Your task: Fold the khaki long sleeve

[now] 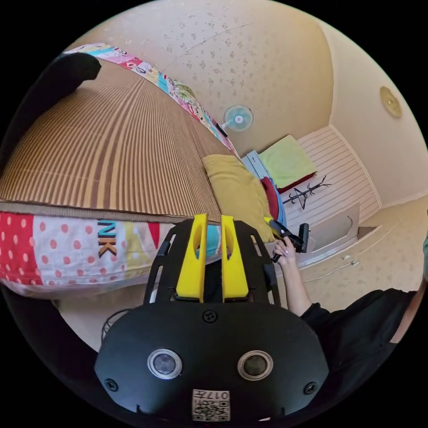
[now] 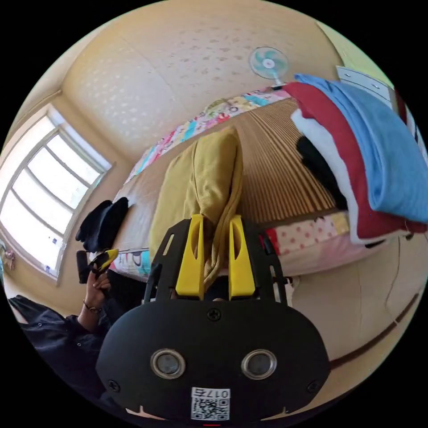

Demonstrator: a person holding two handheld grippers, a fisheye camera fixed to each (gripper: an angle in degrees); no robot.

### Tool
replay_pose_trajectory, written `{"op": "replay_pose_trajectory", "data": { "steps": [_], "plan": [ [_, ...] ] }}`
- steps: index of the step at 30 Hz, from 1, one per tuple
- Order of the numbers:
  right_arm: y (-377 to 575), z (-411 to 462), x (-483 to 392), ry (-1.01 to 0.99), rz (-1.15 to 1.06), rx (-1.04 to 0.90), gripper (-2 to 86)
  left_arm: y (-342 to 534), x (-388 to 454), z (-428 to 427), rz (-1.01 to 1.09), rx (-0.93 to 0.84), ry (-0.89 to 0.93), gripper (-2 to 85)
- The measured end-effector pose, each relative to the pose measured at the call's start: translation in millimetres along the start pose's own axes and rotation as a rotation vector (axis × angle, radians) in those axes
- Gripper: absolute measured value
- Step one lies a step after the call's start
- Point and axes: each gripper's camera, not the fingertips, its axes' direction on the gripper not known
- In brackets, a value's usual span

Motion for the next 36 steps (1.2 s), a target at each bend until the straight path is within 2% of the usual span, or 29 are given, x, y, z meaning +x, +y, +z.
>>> {"op": "replay_pose_trajectory", "data": {
  "steps": [6, 11, 15, 18, 20, 23, 26, 31, 34, 36],
  "plan": [
    [0, -32, 55, -0.293, 0.090, 0.200, 14.6, -41, 9, 53, -0.038, -0.069, 0.098, 9.9],
    [-43, 12, 76, -0.360, 0.072, -0.050, 20.2, -88, 6, 100, -0.111, -0.089, 0.120, 12.2],
    [-53, 24, 74, -0.401, 0.017, -0.091, 20.1, -108, 8, 156, -0.122, -0.266, 0.094, 13.5],
    [-51, 27, 61, -0.339, -0.006, -0.107, 19.2, -106, 1, 159, -0.165, -0.258, 0.152, 13.1],
    [-47, 32, 48, -0.405, -0.028, -0.141, 17.2, -104, -2, 148, -0.166, -0.253, 0.172, 12.3],
    [-40, 43, 22, -0.578, -0.064, -0.142, 15.2, -103, -6, 101, -0.139, -0.214, 0.144, 11.1],
    [-30, 71, -49, -0.692, -0.157, -0.177, 13.7, -98, -13, 23, -0.095, -0.142, 0.085, 10.8],
    [-16, 122, -227, -0.874, -0.316, -0.189, 12.9, -95, -18, -148, -0.053, 0.069, -0.091, 10.5],
    [-15, 150, -316, -1.009, -0.258, -0.164, 12.7, -109, -13, -259, -0.012, 0.197, -0.165, 10.5],
    [-12, 174, -362, -1.028, -0.180, -0.178, 12.7, -126, -24, -336, -0.070, 0.250, -0.288, 11.0]
  ]
}}
